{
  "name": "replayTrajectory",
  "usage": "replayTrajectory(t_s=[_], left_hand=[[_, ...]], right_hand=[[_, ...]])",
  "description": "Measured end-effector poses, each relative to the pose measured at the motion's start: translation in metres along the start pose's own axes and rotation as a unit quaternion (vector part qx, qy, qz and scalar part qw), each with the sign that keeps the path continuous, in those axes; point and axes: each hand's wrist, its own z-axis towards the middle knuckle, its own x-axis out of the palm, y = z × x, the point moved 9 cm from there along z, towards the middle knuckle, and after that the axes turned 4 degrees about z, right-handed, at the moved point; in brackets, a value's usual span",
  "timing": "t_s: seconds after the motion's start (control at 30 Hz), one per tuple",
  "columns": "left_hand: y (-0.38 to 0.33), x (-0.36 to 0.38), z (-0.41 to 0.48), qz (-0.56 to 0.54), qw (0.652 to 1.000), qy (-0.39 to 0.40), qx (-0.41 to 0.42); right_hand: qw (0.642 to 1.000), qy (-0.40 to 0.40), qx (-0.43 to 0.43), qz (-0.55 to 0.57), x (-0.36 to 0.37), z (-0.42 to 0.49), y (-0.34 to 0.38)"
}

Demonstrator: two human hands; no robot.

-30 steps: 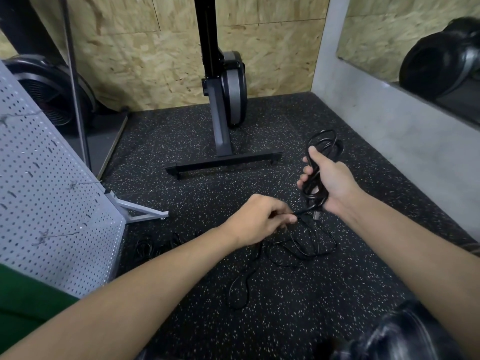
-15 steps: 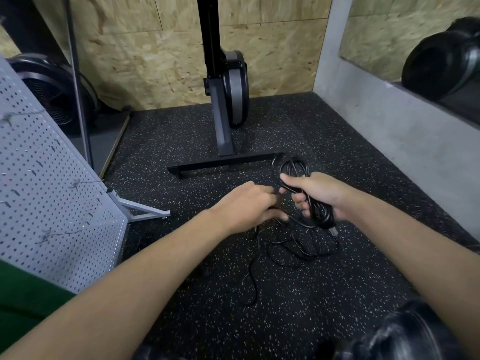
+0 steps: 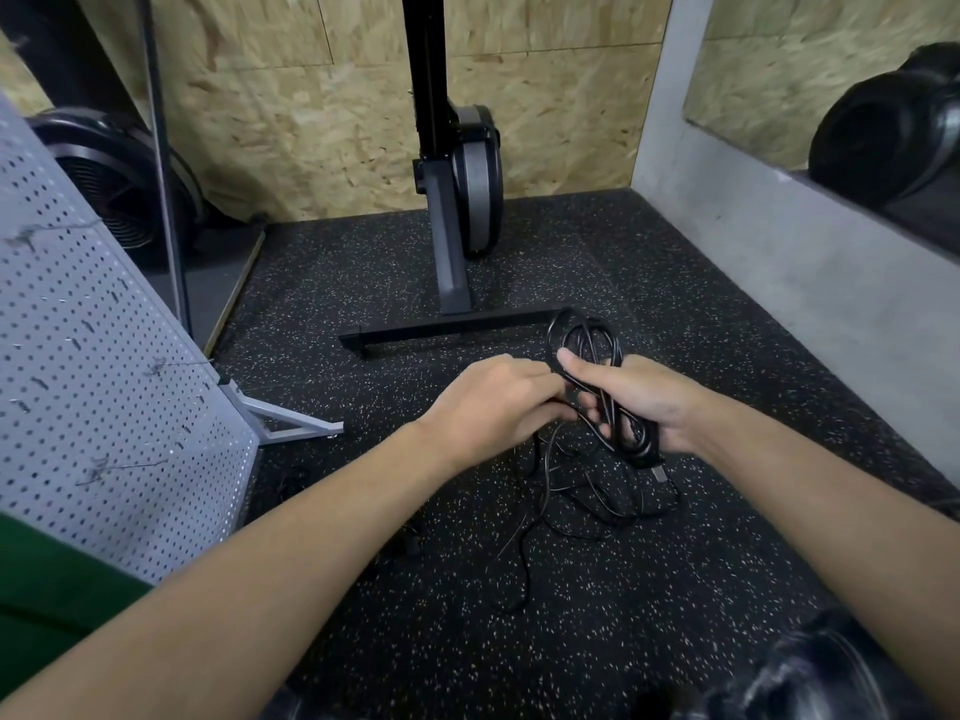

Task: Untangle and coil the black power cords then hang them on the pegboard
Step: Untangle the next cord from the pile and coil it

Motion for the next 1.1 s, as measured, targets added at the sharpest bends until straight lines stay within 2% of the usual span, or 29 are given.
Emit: replayTrajectory(t_s=[0.07,0.2,0.37,0.43,0.5,0.6,0.73,1.0,1.1], left_hand=[[0.001,-0.001,0.0,0.018,1.0,-0.01,0.006],[-0.003,-0.007,-0.004,0.122,0.99,-0.056,0.039],[-0.001,-0.011,-0.001,0.169,0.983,-0.068,0.016],[0.002,-0.009,0.001,0.16,0.986,-0.053,0.005],[0.007,0.0,0.001,0.128,0.992,-0.001,0.009],[0.023,0.015,-0.007,0.103,0.989,0.102,-0.013],[0.045,0.029,-0.029,0.102,0.978,0.178,-0.036],[0.062,0.025,-0.028,0.112,0.965,0.226,-0.073],[0.055,0.022,-0.024,0.105,0.976,0.178,-0.068]], right_hand=[[0.999,0.029,0.011,-0.013,0.003,0.0,-0.002],[0.994,0.1,0.039,-0.036,0.005,-0.001,-0.009],[0.977,0.18,0.054,-0.102,0.013,-0.001,-0.016],[0.97,0.207,0.053,-0.114,0.021,-0.004,-0.013],[0.966,0.218,0.048,-0.129,0.027,-0.011,-0.009],[0.968,0.197,0.022,-0.157,0.026,-0.013,-0.003],[0.985,0.148,-0.007,-0.084,0.01,-0.006,0.004],[0.993,0.063,-0.006,-0.1,-0.015,0.004,0.004],[0.998,0.039,-0.016,-0.054,-0.017,0.005,0.005]])
